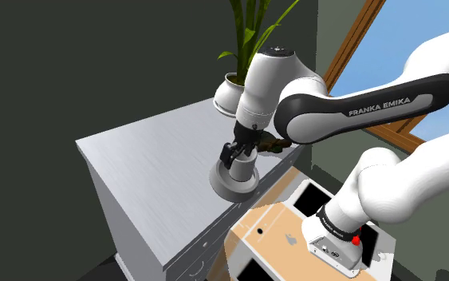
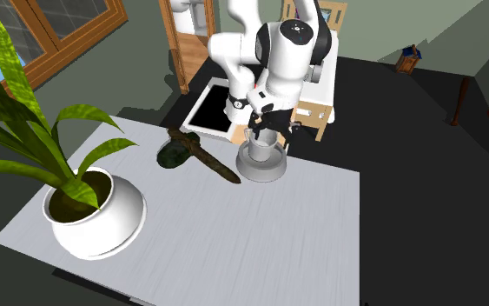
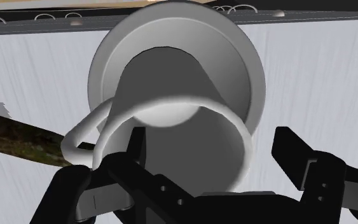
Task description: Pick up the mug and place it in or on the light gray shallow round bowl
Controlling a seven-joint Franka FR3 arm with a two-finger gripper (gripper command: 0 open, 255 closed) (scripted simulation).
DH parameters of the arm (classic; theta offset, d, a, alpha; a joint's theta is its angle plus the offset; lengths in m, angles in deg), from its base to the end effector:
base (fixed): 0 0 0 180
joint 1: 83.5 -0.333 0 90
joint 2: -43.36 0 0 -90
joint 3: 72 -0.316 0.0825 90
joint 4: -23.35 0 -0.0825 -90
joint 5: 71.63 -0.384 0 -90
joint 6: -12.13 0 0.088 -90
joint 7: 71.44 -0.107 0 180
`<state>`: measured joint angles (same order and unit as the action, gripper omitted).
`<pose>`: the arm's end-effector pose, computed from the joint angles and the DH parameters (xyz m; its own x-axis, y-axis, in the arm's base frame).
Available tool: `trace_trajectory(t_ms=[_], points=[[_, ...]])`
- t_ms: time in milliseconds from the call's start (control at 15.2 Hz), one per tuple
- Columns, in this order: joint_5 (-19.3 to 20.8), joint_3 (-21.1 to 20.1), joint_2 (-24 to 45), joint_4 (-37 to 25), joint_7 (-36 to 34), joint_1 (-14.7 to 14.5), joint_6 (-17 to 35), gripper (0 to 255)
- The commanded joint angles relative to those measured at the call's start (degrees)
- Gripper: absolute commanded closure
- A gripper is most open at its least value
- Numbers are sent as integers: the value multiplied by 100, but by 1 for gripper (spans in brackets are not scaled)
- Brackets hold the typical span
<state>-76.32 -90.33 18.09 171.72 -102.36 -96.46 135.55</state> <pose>0.3386 0.2067 0.3981 0.9973 -0.0679 0.0262 -0.0694 -0.9956 0.0622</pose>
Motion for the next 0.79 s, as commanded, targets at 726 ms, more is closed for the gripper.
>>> trace_trajectory(t_ms=[726], points=[[-19, 85, -321, -513, 40, -29, -832, 0]])
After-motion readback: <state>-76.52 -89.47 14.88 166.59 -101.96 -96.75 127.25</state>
